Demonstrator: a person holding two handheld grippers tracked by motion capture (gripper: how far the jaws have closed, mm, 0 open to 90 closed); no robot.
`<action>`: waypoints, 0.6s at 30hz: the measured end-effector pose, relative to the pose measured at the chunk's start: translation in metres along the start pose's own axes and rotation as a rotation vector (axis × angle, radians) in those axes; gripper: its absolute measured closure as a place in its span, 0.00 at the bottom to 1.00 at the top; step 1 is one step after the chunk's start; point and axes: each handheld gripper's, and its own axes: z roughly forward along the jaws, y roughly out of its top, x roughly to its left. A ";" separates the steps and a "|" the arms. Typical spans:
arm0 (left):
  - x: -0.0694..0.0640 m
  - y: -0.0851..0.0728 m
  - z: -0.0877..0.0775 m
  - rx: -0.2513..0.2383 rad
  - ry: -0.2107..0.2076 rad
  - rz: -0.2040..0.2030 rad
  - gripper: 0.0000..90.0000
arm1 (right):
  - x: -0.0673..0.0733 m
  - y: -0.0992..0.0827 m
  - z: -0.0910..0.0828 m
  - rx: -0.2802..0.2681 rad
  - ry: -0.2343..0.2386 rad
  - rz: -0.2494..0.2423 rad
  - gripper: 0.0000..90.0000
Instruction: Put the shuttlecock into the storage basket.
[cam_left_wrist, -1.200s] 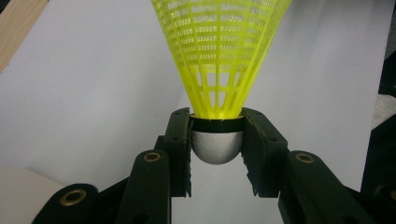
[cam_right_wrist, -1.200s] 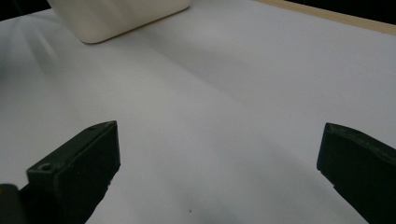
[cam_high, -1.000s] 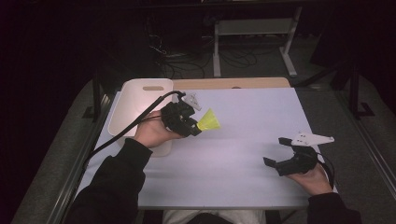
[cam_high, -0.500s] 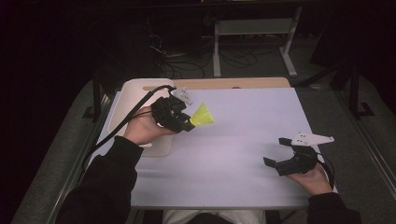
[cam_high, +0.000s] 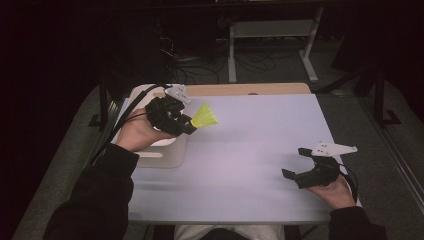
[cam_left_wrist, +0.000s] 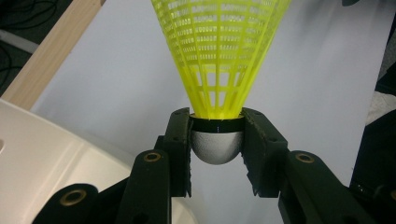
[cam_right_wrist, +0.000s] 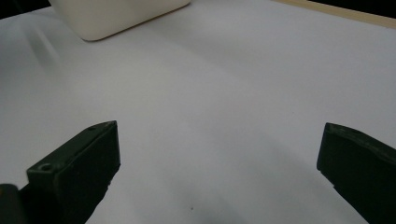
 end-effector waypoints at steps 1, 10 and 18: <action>0.001 -0.001 -0.003 0.002 0.004 -0.002 0.72 | 0.000 0.000 0.000 0.001 0.001 0.000 0.00; 0.009 -0.018 -0.016 -0.027 0.009 -0.036 0.72 | 0.000 -0.001 0.002 0.010 0.010 0.002 0.00; 0.017 -0.034 -0.028 -0.041 0.027 -0.075 0.72 | 0.001 -0.001 0.002 0.012 0.009 0.002 0.00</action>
